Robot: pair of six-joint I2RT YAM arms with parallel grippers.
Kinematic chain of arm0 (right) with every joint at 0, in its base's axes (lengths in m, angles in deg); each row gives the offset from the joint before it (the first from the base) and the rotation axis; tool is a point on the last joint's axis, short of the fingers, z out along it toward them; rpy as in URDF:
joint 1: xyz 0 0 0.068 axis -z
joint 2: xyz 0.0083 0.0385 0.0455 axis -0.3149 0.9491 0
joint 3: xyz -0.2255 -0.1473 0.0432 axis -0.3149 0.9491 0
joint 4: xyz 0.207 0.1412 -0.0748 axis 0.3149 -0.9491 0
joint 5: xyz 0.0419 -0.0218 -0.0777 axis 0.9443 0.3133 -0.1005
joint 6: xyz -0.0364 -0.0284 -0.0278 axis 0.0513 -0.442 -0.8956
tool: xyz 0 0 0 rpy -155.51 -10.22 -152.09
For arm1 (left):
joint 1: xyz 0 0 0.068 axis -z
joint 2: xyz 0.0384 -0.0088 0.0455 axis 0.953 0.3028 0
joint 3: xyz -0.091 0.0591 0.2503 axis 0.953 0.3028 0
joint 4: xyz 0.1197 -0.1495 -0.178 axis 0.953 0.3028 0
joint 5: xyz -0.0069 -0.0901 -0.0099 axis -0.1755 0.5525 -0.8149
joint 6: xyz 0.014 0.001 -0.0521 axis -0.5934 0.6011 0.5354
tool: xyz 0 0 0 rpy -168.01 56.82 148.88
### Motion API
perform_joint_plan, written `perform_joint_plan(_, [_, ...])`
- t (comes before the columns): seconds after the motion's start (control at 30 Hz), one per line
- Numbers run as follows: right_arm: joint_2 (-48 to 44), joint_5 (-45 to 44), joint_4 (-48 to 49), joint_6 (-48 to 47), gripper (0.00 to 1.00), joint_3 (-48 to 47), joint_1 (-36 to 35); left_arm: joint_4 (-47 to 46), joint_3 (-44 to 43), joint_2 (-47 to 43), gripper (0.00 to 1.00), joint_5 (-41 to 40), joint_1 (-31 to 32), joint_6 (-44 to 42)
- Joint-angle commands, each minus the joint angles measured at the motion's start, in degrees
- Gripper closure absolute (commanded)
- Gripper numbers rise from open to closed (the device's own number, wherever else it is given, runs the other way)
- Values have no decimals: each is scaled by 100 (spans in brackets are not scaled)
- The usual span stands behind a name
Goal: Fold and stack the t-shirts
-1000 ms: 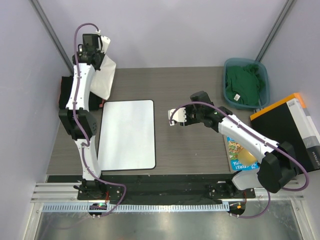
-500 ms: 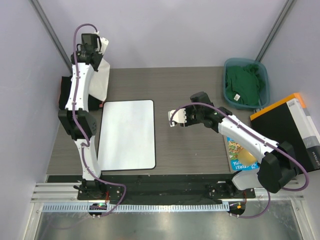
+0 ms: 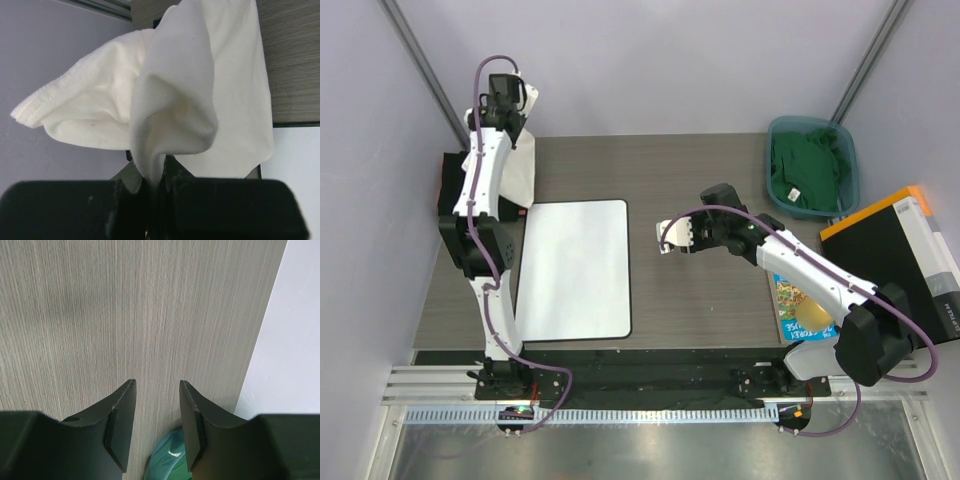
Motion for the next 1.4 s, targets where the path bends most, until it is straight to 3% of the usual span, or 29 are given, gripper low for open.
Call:
perform_joint_plan(0.0, [-212,72,114,58,55,-81,6,-684,-179,199,100,-491,-68,-333])
perform_joint_plan(0.43, [-116,107,114,75,55,-160,6,-1817,189,508,100,-1370,-130,-1124])
perform_joint_plan(1.27, [7,133,61,181,55,-398,6,-3452,1394,868,100,-2003,-745,-2495])
perform_joint_plan(1.37, [16,142,61,198,55,-398,6,-3846,1473,947,82,-2126,-824,-2766])
